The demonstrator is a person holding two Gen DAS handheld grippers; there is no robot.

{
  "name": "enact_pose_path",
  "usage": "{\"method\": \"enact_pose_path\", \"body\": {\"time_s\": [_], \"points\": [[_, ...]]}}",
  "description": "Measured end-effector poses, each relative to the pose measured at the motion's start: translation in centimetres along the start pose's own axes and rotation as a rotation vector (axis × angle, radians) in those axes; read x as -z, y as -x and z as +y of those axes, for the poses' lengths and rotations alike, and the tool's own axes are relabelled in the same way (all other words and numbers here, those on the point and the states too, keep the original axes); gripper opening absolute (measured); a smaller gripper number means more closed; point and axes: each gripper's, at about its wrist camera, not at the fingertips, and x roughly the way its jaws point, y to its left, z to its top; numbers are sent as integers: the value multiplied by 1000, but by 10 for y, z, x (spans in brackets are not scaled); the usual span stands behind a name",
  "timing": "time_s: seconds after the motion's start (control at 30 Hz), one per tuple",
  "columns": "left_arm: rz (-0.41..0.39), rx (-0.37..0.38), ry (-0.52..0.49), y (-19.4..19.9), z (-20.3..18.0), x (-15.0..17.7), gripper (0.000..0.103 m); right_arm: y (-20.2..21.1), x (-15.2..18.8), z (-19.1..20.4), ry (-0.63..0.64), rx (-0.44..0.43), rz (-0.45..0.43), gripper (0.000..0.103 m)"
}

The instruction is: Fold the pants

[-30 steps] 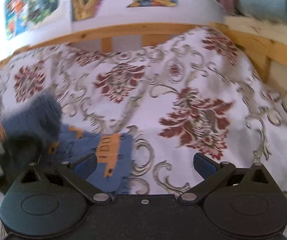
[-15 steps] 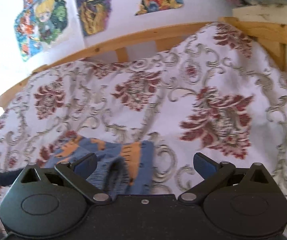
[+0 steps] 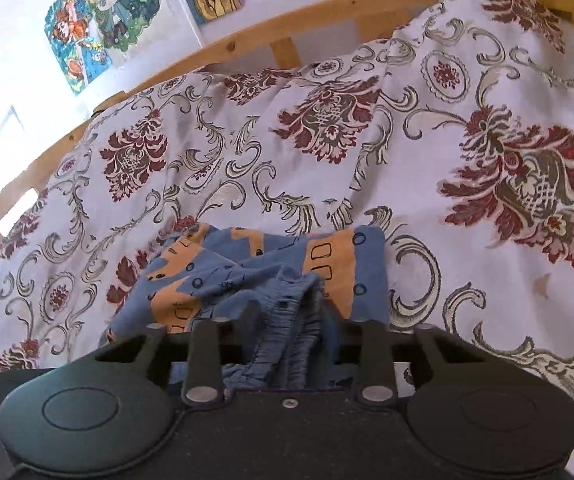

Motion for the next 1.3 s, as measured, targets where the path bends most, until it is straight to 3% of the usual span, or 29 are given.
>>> {"method": "enact_pose_path", "body": {"time_s": [0.03, 0.23, 0.47, 0.77, 1.3], "points": [[0, 3, 0, 1, -1, 0, 21, 2, 0, 0, 3, -3, -10, 8], [14, 36, 65, 4, 9, -10, 12, 13, -3, 5, 19, 1, -36, 8], [9, 34, 66, 7, 8, -13, 9, 20, -5, 8, 31, 7, -61, 7], [-30, 58, 46, 20, -9, -35, 9, 50, -11, 2, 20, 49, -154, 7], [11, 81, 41, -2, -24, -34, 9, 43, -6, -11, 4, 136, -110, 5]]}}
